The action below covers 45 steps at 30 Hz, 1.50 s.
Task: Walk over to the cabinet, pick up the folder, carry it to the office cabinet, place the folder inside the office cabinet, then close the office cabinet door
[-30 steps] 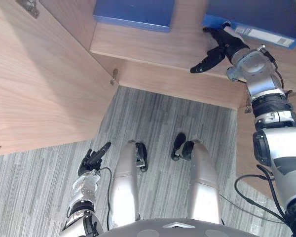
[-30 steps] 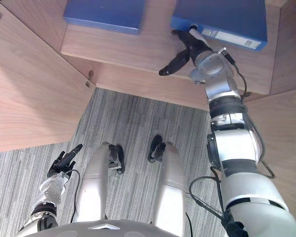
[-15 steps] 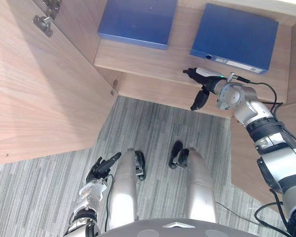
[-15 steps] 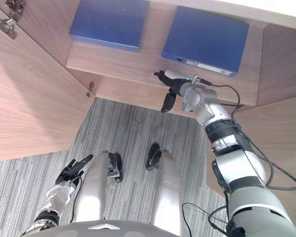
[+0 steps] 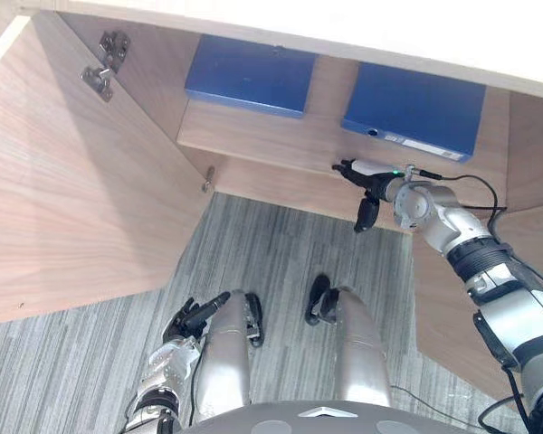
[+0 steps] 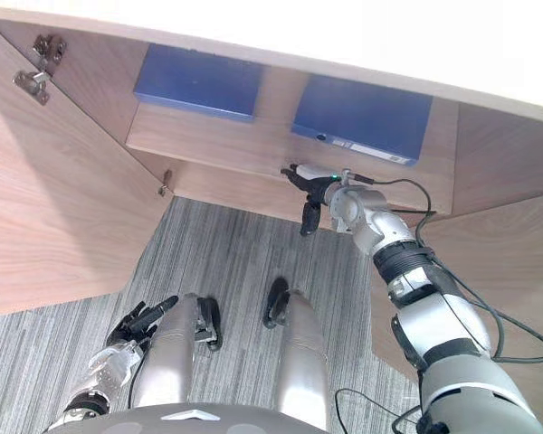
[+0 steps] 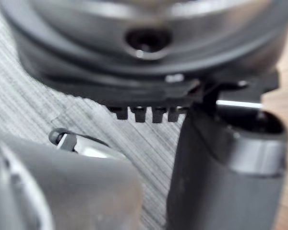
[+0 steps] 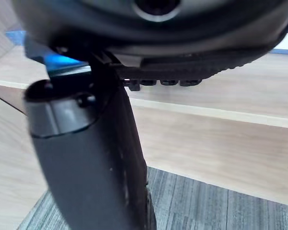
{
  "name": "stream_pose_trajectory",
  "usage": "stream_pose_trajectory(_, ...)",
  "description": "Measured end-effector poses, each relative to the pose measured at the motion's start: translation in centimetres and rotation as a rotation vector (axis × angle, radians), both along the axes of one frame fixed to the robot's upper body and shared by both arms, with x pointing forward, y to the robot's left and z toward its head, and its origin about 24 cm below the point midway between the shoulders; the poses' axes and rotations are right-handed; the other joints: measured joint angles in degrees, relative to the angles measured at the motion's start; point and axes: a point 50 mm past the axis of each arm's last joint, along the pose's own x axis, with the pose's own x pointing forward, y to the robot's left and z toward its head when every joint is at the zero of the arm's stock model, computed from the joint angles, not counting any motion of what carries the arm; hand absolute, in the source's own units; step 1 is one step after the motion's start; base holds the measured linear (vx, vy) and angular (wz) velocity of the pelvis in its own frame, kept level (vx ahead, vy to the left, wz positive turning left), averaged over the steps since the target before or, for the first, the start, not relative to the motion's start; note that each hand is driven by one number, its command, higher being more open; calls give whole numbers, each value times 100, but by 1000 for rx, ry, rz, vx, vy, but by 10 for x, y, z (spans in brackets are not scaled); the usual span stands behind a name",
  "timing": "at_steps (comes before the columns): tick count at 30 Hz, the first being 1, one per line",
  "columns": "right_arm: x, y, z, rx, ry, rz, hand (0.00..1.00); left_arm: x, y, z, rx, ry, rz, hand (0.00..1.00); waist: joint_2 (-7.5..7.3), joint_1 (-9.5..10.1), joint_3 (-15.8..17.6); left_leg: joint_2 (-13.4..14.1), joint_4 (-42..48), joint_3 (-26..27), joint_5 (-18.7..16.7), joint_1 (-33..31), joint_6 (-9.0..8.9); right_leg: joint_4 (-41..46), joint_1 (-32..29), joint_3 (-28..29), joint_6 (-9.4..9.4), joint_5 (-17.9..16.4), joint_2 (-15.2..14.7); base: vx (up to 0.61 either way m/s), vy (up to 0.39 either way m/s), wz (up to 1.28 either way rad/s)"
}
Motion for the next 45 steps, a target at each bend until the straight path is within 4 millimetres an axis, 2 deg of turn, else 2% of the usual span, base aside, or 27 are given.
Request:
stream_pose_trajectory(6, -1, -4, 0, 24, -28, -15, 100, 0, -1, -1, 3, 10, 14, 100, 0, -36, 0, -3, -94, 103, 2, 87, 2, -97, 59, 24, 49, 33, -7, 24, 22, -4)
stream_pose_trajectory(10, 2, -16, 6, 12, -85, -95, 100, -1, -3, -2, 10, 21, 35, 100, 1, -57, 1, -17, -131, 143, 22, 85, 38, -138, 37, 57, 61, 80, -7, -16, 4, -2)
stream_pose_trajectory(20, 14, -66, 71, 254, -424, -406, 100, -3, -8, -3, 2, 23, 114, 100, 30, -112, 18, -28, -154, 218, 74, 16, 120, -179, -66, 116, 68, 177, -1, -45, -2, -2)
stream_pose_trajectory(24, 17, -70, 98, 384, -523, -457, 100, -3, -7, -3, 9, 19, 129, 100, 48, -170, 28, -26, -122, 210, 79, -88, 129, -178, -151, 113, 66, 199, 0, -9, 0, 0)
stream_pose_trajectory(27, 21, -70, 110, 416, -545, -468, 100, -3, -8, -3, 1, 16, 146, 100, 117, -203, 73, -26, -104, 201, 80, -113, 131, -187, -156, 110, 80, 211, 0, 0, 0, 0)
stream_pose_trajectory(35, 22, -71, 106, 409, -503, -471, 100, -2, -10, -3, -3, 13, 145, 100, 166, -203, 138, -26, -104, 230, 81, -183, 133, -173, -257, 144, 83, 216, 7, -8, -2, -1)
stream_pose_trajectory(39, 25, -64, 106, 379, -492, -444, 100, 3, -9, 0, 2, -4, 142, 100, 195, -240, 373, -15, -72, 242, 80, -188, 134, -150, -273, 167, 75, 222, 21, -28, -1, -2)
stream_pose_trajectory(45, 30, -47, 102, 245, -435, -363, 100, 14, -11, 4, 0, -31, 131, 100, 219, -241, 471, -10, -20, 245, 80, -324, 134, -100, -414, 182, 68, 226, 24, -39, -3, -1)
